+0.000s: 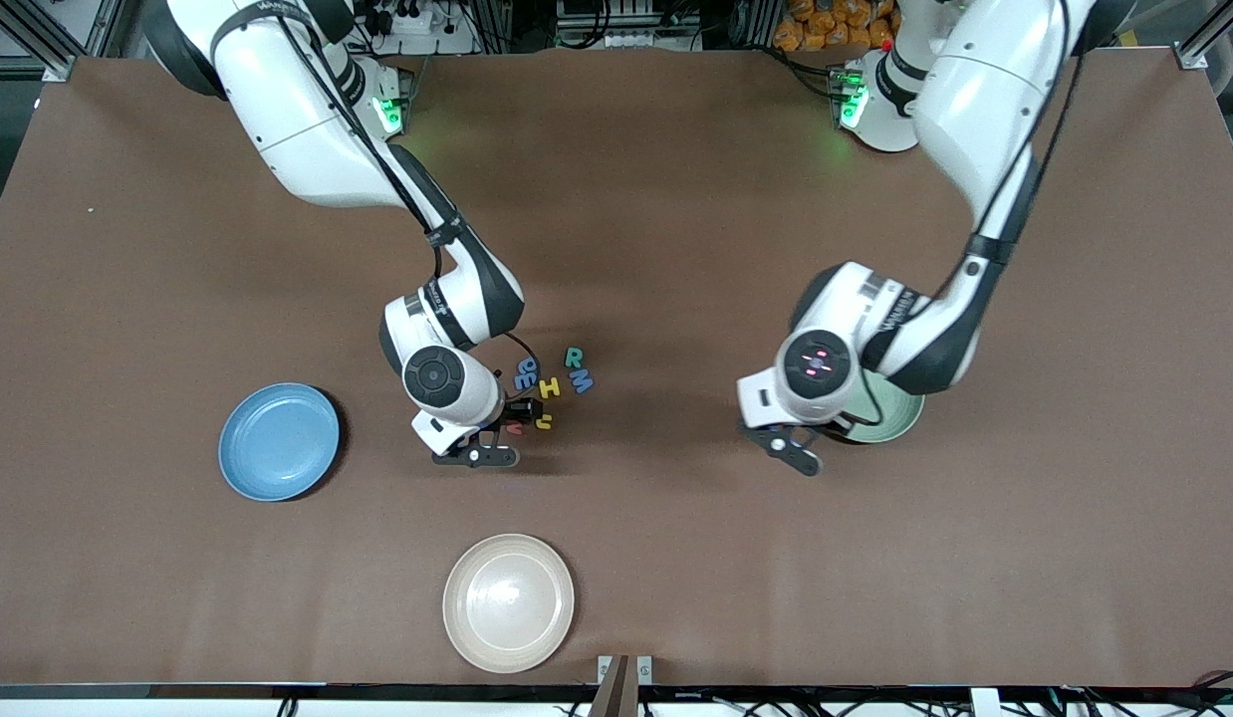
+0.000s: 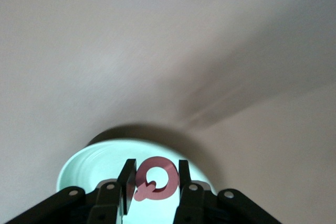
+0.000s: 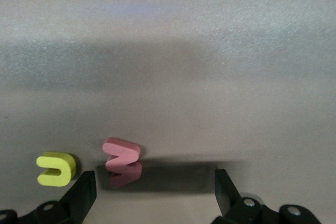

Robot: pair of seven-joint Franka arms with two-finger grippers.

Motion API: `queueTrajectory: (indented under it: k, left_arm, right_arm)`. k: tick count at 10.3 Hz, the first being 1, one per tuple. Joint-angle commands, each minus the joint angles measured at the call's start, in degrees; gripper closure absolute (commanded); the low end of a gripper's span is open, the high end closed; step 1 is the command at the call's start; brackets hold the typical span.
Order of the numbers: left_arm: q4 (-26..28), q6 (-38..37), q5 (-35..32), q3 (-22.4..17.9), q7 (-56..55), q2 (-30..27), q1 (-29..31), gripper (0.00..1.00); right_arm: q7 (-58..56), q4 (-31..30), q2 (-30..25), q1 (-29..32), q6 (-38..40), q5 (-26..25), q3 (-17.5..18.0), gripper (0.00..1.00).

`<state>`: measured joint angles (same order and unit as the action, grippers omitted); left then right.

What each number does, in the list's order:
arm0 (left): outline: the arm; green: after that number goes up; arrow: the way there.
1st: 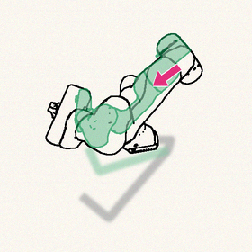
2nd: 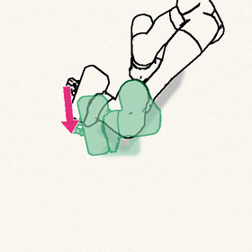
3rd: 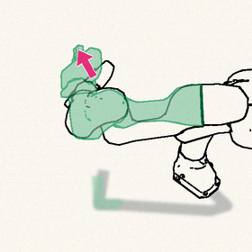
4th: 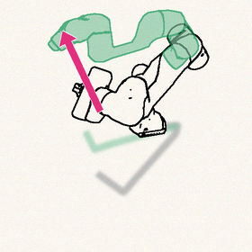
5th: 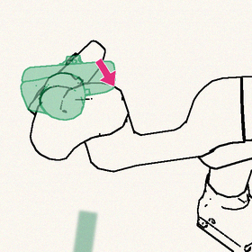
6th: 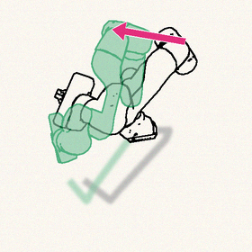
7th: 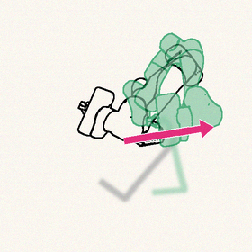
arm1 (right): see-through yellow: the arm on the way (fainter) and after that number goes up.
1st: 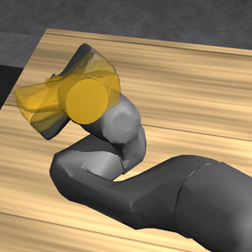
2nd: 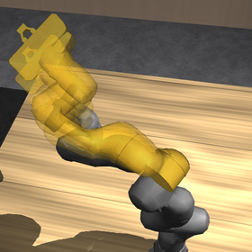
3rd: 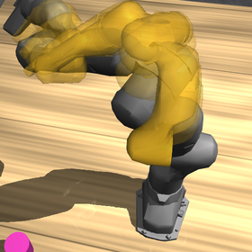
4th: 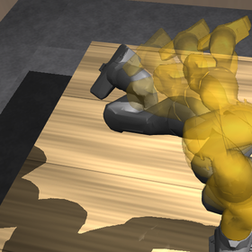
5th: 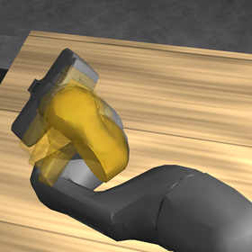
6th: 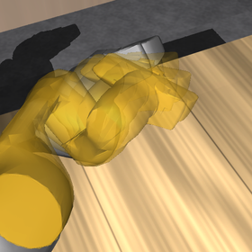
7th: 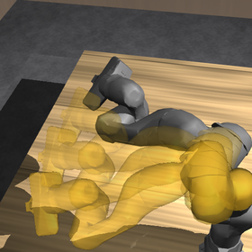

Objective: Sort upper and lower case letters into plates
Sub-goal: 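Carry the Q to the green plate while the right gripper grasps pink W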

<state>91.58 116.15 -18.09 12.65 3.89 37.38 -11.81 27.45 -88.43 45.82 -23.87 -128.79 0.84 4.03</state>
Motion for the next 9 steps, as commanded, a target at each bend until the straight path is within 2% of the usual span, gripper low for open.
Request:
queueTrajectory:
  k: [1,2,3,5,7,8,9]
  left_arm:
    - [10.0,5.9,-1.2,1.3,2.1,-4.9,4.3,1.00]
    - [11.1,5.9,-1.1,1.4,2.0,-5.6,4.5,0.83]
    - [11.6,5.9,-1.0,1.5,1.8,-5.7,5.0,0.01]
    - [11.7,5.9,-0.5,1.7,1.1,-6.0,5.2,0.00]
    - [11.6,5.9,3.8,2.2,0.2,-6.0,5.1,0.00]
    - [11.5,5.9,5.6,2.6,-1.8,-6.0,4.8,0.00]
    - [11.3,5.9,7.4,3.4,-4.8,-5.7,4.6,0.00]
  right_arm:
    - [1.3,0.7,0.7,-0.4,-0.1,-1.4,-0.1,0.00]
    - [2.8,0.7,0.7,-0.5,-0.2,-1.5,-0.1,0.00]
    - [3.4,0.8,0.7,-1.3,-0.2,-1.5,-0.1,0.00]
    - [3.7,0.8,1.0,-1.3,-0.4,-1.5,-0.2,0.00]
    - [3.7,1.0,1.0,-1.2,-0.4,-1.5,-0.2,0.00]
    - [3.7,1.1,1.0,-1.0,-0.4,-1.6,-0.2,0.28]
    - [3.7,1.1,1.0,-0.9,-0.4,-1.5,-0.2,0.85]
